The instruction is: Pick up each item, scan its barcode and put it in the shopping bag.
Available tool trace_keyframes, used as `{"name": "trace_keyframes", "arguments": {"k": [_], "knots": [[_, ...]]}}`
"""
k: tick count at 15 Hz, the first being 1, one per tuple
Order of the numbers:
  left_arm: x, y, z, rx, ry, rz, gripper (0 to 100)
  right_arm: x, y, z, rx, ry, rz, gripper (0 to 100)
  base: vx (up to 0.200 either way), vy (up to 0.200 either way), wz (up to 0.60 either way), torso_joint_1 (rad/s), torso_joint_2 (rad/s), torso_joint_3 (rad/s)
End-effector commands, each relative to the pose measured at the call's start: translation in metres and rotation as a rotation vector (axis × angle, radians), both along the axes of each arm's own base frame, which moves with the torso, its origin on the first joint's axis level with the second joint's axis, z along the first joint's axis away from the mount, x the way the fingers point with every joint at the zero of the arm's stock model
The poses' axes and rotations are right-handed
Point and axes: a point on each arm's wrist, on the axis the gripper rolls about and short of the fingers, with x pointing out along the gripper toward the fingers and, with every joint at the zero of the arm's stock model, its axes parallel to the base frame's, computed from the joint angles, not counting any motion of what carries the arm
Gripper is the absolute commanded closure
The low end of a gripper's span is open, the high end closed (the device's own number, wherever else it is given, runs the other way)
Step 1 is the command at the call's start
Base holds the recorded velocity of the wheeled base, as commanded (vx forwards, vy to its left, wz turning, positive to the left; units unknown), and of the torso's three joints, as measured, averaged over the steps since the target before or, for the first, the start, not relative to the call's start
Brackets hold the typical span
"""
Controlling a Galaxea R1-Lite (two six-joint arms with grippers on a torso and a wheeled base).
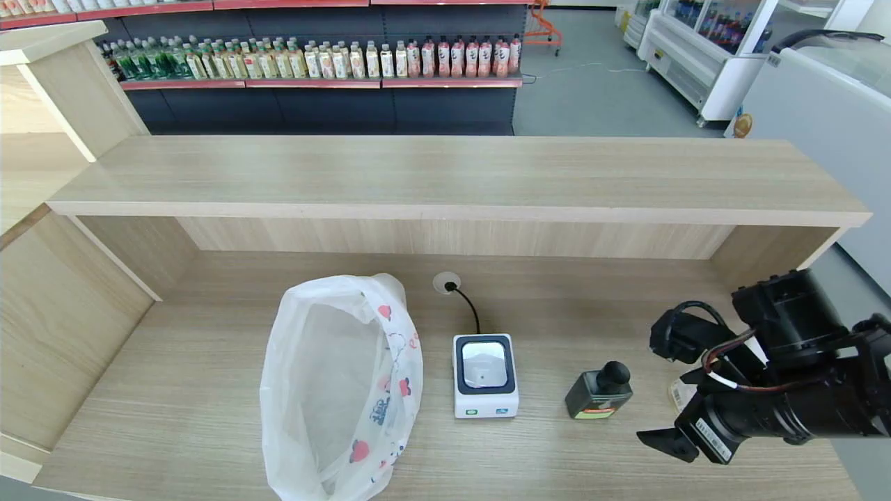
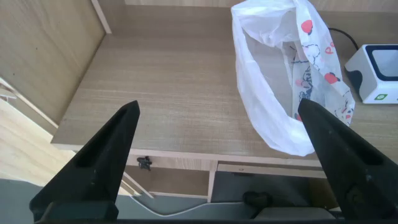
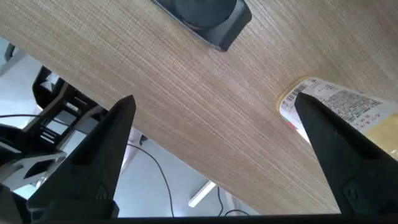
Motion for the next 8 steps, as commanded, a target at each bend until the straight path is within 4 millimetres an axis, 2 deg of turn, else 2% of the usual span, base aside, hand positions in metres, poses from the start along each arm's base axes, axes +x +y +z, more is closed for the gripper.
{"name": "trace_keyframes", "arguments": {"k": [1, 8], "knots": [[0.000, 0.000, 0.000, 0.000, -0.001, 0.001, 0, 0.016, 0.007, -0.017, -0.007, 0.023, 0.006, 0, 0.000, 0.000, 0.00, 0.000, 0.00, 0.000], [0.000, 0.000, 0.000, -0.001, -0.001, 0.001, 0, 0.040, 0.027, -0.037, 0.082, 0.002, 0.118, 0, 0.000, 0.000, 0.00, 0.000, 0.00, 0.000]]}}
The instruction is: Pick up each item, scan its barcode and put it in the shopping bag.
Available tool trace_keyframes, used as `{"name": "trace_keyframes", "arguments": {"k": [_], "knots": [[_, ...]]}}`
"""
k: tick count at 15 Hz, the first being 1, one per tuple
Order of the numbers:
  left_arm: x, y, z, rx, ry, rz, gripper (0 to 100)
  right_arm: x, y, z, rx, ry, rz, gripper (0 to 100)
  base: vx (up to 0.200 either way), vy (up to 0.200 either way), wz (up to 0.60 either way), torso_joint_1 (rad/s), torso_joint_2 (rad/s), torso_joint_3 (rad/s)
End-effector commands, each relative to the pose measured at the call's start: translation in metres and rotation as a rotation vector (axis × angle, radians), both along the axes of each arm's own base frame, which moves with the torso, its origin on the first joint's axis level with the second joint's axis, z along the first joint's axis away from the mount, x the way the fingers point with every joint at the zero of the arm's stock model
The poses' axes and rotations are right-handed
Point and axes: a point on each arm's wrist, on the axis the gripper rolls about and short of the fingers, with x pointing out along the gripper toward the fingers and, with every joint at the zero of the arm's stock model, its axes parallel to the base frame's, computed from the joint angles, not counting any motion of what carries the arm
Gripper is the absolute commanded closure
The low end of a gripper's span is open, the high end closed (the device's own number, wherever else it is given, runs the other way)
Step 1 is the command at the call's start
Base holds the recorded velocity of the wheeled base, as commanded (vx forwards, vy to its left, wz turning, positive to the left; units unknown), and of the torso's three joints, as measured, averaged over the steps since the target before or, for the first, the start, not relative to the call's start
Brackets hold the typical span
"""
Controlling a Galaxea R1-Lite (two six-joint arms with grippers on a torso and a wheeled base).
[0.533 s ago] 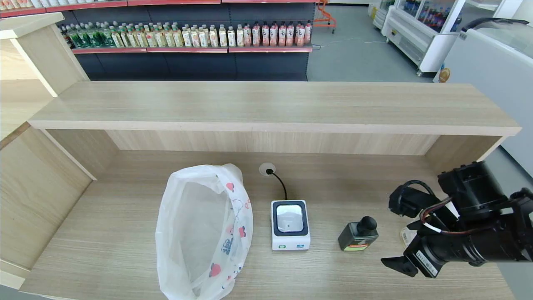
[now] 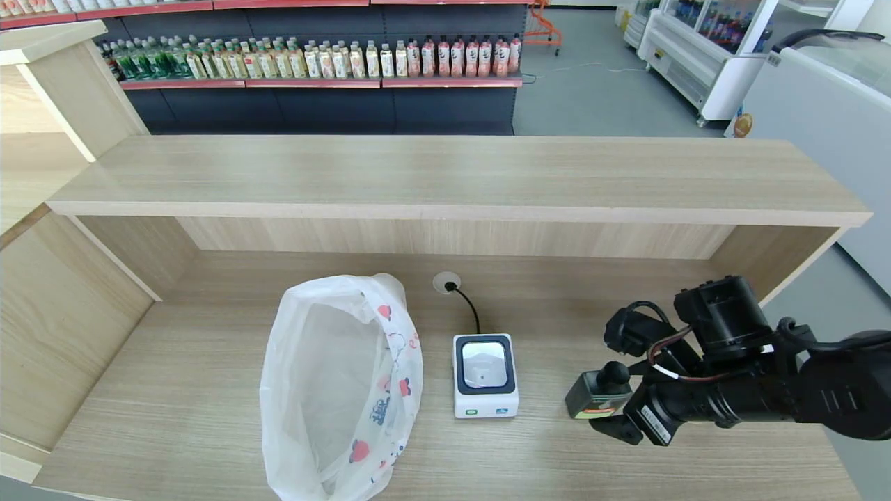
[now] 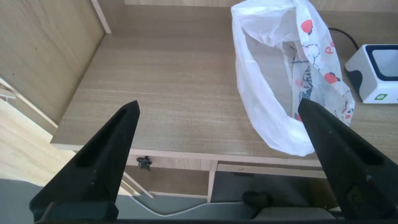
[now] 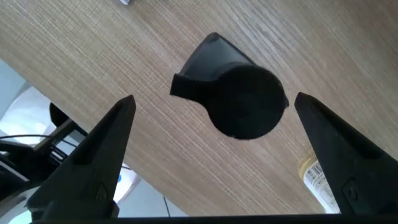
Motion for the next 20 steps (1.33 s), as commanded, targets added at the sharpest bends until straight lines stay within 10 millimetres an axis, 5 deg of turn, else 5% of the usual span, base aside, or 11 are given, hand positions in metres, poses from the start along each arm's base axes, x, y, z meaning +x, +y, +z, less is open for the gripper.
{"name": "trace_keyframes", "arguments": {"k": [1, 5, 6, 11, 14, 17, 20], "knots": [[0.000, 0.000, 0.000, -0.001, -0.001, 0.000, 0, 0.009, 0.006, -0.012, -0.011, 0.003, 0.022, 0, 0.000, 0.000, 0.00, 0.000, 0.00, 0.000], [0.000, 0.000, 0.000, 0.001, -0.001, 0.000, 0, 0.014, 0.008, -0.019, -0.037, -0.008, 0.053, 0, 0.000, 0.000, 0.00, 0.000, 0.00, 0.000], [0.000, 0.000, 0.000, -0.001, -0.001, 0.000, 0, 0.014, 0.008, -0.020, -0.042, -0.004, 0.056, 100, 0.000, 0.000, 0.00, 0.000, 0.00, 0.000], [0.000, 0.000, 0.000, 0.001, -0.001, 0.000, 0, 0.016, 0.009, -0.021, -0.026, -0.017, 0.063, 100, 0.000, 0.000, 0.00, 0.000, 0.00, 0.000], [0.000, 0.000, 0.000, -0.001, -0.001, 0.000, 0, 0.000, 0.001, -0.017, -0.026, -0.017, 0.058, 100, 0.000, 0.000, 0.00, 0.000, 0.00, 0.000], [0.000, 0.000, 0.000, -0.001, -0.001, 0.000, 0, -0.011, -0.008, 0.005, 0.018, -0.079, 0.013, 100, 0.000, 0.000, 0.00, 0.000, 0.00, 0.000], [0.000, 0.000, 0.000, -0.001, -0.001, 0.000, 0, -0.046, -0.026, 0.065, 0.176, -0.272, -0.082, 100, 0.000, 0.000, 0.00, 0.000, 0.00, 0.000]]}}
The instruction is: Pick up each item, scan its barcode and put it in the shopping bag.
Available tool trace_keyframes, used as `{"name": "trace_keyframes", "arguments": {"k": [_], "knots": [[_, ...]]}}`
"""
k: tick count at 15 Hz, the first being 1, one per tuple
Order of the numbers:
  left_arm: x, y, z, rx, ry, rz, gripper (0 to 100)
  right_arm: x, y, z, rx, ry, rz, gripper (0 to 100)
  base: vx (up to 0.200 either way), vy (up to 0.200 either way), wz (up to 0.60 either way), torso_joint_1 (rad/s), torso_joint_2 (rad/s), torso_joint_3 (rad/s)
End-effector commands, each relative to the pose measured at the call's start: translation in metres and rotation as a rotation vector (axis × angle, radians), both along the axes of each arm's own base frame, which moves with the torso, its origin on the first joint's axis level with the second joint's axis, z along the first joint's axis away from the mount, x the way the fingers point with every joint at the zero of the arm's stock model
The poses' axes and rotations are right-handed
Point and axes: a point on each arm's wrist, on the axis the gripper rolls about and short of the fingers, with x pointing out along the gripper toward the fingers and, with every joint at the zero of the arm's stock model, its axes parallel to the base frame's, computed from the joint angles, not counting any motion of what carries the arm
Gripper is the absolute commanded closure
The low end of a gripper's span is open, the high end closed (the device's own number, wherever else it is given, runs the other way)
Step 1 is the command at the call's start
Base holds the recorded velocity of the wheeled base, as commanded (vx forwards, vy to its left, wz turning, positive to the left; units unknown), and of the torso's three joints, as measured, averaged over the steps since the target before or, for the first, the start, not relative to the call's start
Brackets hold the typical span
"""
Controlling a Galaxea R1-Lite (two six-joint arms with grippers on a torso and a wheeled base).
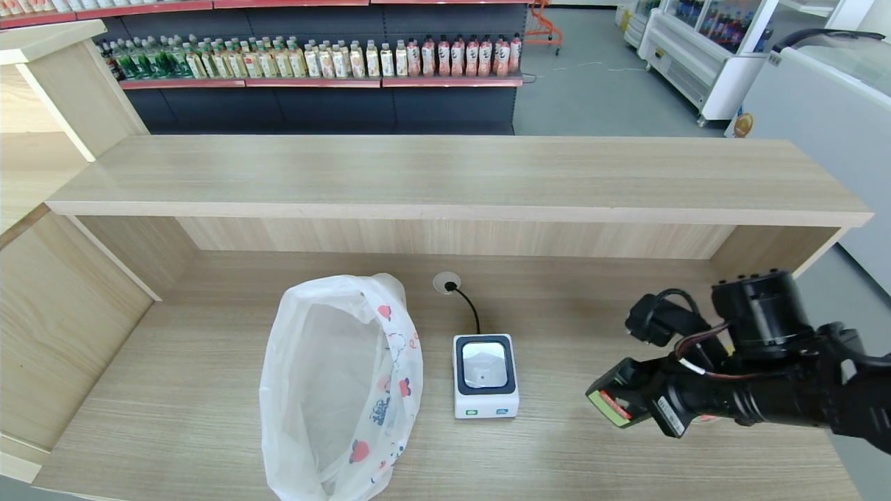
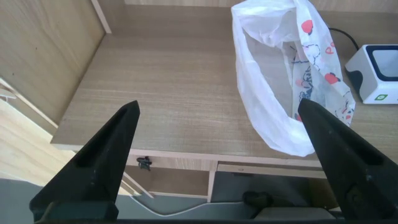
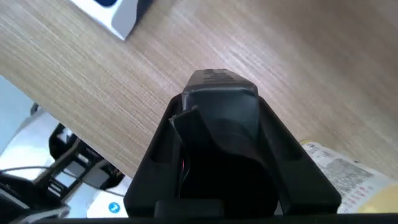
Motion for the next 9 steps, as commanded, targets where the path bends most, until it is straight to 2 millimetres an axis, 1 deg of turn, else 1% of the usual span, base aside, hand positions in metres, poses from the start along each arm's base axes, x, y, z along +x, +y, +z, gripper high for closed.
{"name": "trace_keyframes", "arguments": {"k": [1, 2, 3, 5, 7, 9], "knots": [[0.000, 0.000, 0.000, 0.000, 0.000, 0.000, 0, -0.044, -0.020, 0.050, 0.115, -0.190, -0.050, 100, 0.000, 0.000, 0.00, 0.000, 0.00, 0.000], [0.000, 0.000, 0.000, 0.000, 0.000, 0.000, 0, -0.059, -0.025, 0.056, 0.121, -0.232, -0.045, 100, 0.000, 0.000, 0.00, 0.000, 0.00, 0.000], [0.000, 0.000, 0.000, 0.001, 0.000, 0.000, 0, -0.068, -0.028, 0.058, 0.102, -0.263, -0.029, 100, 0.000, 0.000, 0.00, 0.000, 0.00, 0.000], [0.000, 0.000, 0.000, 0.000, 0.000, 0.000, 0, -0.072, -0.033, 0.056, -0.012, -0.320, 0.025, 100, 0.000, 0.000, 0.00, 0.000, 0.00, 0.000], [0.000, 0.000, 0.000, 0.000, 0.000, 0.000, 0, -0.077, -0.036, 0.057, -0.087, -0.372, 0.068, 100, 0.000, 0.000, 0.00, 0.000, 0.00, 0.000], [0.000, 0.000, 0.000, 0.000, 0.000, 0.000, 0, -0.087, -0.047, 0.055, -0.218, -0.436, 0.105, 100, 0.000, 0.000, 0.00, 0.000, 0.00, 0.000]]}}
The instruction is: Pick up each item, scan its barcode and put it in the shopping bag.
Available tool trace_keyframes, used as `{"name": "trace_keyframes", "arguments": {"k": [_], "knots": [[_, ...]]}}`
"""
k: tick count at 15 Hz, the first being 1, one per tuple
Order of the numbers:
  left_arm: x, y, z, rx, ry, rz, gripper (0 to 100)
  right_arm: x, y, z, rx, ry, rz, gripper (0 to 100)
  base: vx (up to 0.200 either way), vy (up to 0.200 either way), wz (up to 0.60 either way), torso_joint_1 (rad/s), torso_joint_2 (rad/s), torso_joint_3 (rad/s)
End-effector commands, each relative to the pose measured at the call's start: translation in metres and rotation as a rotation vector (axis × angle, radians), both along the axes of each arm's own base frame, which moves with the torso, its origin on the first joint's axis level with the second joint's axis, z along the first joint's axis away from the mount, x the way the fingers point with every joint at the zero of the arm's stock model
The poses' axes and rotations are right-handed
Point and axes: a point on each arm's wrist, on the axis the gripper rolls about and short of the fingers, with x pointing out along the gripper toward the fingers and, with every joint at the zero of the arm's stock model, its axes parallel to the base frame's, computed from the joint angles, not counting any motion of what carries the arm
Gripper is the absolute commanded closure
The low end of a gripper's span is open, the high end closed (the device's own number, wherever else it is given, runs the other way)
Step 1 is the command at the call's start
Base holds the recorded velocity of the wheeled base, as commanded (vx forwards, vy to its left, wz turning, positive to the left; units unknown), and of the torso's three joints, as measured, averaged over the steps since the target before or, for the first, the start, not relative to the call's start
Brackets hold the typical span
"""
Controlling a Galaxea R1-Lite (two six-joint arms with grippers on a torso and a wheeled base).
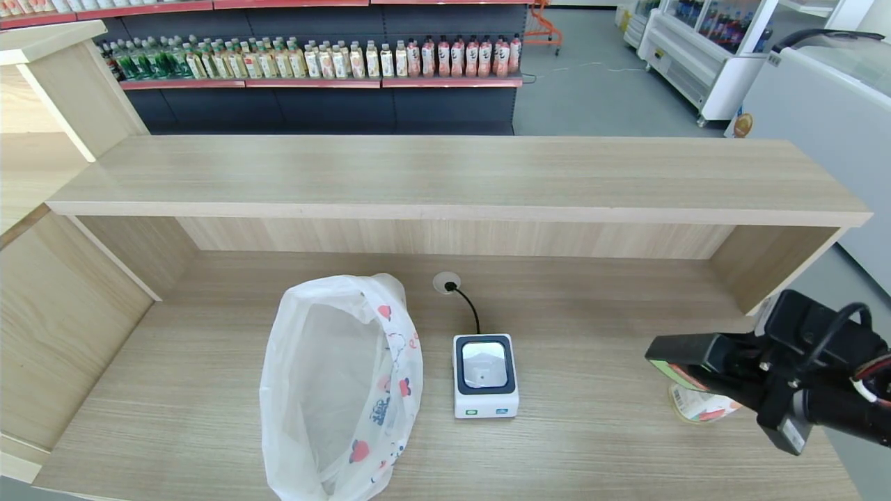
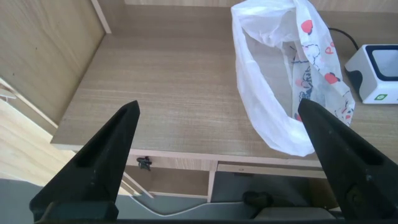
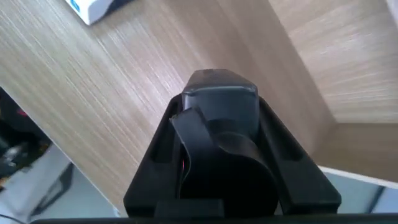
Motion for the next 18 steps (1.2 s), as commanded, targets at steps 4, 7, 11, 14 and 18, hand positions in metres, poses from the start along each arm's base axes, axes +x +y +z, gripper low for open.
{"name": "trace_keyframes", "arguments": {"k": [4, 7, 11, 14, 18], "knots": [[0.000, 0.000, 0.000, -0.001, 0.000, 0.000, 0, -0.022, -0.016, 0.009, -0.241, -0.257, 0.331, 100, 0.000, 0.000, 0.00, 0.000, 0.00, 0.000], [0.000, 0.000, 0.000, -0.001, 0.000, 0.000, 0, -0.020, -0.020, 0.006, -0.532, -0.478, 0.585, 100, 0.000, 0.000, 0.00, 0.000, 0.00, 0.000], [0.000, 0.000, 0.000, 0.001, 0.001, 0.000, 0, 0.006, -0.012, -0.024, -0.943, -0.816, 1.103, 100, 0.000, 0.000, 0.00, 0.000, 0.00, 0.000], [0.000, 0.000, 0.000, 0.001, 0.001, 0.000, 0, 0.028, 0.000, -0.031, -0.992, -0.939, 1.248, 100, 0.000, 0.000, 0.00, 0.000, 0.00, 0.000], [0.000, 0.000, 0.000, -0.001, 0.001, 0.000, 0, 0.065, 0.047, -0.034, -0.911, -1.167, 1.443, 100, 0.000, 0.000, 0.00, 0.000, 0.00, 0.000]]}}
